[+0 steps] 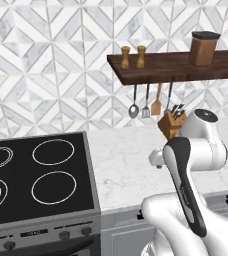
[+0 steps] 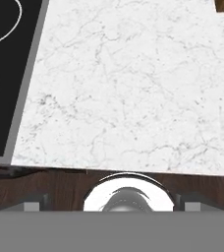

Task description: Take a straw from the drawer in front and place it inside the glass cup on the dining counter.

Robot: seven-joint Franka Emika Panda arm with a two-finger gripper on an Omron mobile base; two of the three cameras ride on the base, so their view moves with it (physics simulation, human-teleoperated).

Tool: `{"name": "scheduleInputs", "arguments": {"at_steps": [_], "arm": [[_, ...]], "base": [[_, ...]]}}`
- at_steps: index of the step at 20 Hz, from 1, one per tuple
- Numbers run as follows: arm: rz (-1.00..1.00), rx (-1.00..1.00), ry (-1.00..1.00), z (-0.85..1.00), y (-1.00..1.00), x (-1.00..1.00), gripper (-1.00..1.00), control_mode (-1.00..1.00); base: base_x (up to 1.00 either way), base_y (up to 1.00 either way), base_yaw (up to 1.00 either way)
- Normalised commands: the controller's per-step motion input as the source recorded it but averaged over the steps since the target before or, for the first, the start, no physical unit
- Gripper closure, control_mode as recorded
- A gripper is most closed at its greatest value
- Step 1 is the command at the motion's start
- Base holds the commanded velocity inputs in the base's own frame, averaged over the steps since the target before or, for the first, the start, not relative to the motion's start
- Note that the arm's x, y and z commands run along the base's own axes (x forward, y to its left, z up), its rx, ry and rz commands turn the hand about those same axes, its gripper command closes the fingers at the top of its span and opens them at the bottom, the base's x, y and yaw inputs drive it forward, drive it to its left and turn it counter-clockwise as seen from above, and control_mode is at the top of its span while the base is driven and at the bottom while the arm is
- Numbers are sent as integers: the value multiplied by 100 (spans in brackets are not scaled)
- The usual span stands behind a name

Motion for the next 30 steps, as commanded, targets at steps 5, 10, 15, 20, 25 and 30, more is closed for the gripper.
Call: {"name": "scheduleInputs", "arguments": {"at_steps": [5,10,15,20,25,30], "arm": [[0,0,0,0,0,0,-100,100],[0,0,0,0,0,0,-100,100],[0,0,0,0,0,0,-100,100],[0,0,0,0,0,0,-100,100],[0,0,0,0,0,0,-100,100],[0,0,0,0,0,0,-100,100]], "base": [[-45,-48,0],[-34,-59,0],[-28,-45,14],[-40,-45,22],[-55,-64,26],[-44,-39,28]]}}
